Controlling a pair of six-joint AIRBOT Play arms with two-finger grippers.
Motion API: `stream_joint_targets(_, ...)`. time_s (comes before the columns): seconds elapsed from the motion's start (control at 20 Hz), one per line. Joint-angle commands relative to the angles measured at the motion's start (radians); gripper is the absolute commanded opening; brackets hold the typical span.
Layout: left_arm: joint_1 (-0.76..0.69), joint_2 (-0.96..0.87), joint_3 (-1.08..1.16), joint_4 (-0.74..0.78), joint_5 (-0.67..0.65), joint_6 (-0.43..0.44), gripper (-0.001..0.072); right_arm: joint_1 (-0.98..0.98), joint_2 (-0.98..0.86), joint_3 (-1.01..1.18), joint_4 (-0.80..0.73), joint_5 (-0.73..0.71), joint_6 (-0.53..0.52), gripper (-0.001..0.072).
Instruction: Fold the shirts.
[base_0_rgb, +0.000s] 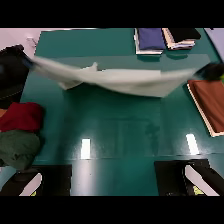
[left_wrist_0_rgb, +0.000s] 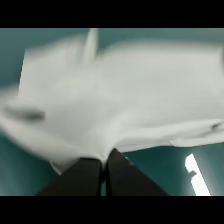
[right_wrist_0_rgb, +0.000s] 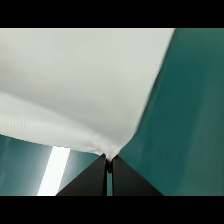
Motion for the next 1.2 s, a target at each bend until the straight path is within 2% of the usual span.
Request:
stream_joint_targets(0.0, -0.001, 0.087, 0.342, 0.064, 0.004, -0.029, 0.0024, 0.000, 0.095, 0.279, -0.055, -0.053, 0.018, 0.0019)
stream_joint_targets(0.2, -0.001, 0.095, 0.623, 0.071, 0.005, -0.066, 0.0023, 0.000, 0.134, 0.484, -0.182, -0.048, 0.088, 0.0019)
stream_joint_targets(0.4, -0.001, 0.091, 0.704, 0.151, -0.001, -0.117, 0.0022, 0.000, 0.079, 0.648, -0.215, 0.044, 0.105, 0.0018)
stream_joint_targets(0.55, -0.001, 0.009, 0.704, 0.245, -0.182, -0.164, 0.0023, 0.000, -0.032, 0.736, -0.211, 0.157, 0.105, 0.0018)
stream_joint_targets(0.7, -0.001, -0.132, 0.604, 0.182, -0.268, -0.162, 0.0023, 0.000, -0.126, 0.631, -0.204, 0.164, 0.105, 0.0018)
stream_joint_targets(0.8, -0.001, -0.228, 0.488, 0.128, -0.269, -0.159, 0.0023, 0.000, -0.196, 0.532, -0.204, 0.164, 0.105, 0.0018)
stream_joint_targets(1.0, -0.004, -0.479, 0.247, 0.086, -0.242, -0.089, 0.0024, 0.018, -0.380, 0.333, -0.206, 0.132, 0.090, 0.0018)
stream_joint_targets(1.15, -0.004, -0.690, 0.199, 0.078, -0.205, -0.056, 0.0024, 0.061, -0.526, 0.252, -0.205, 0.044, 0.090, 0.0018)
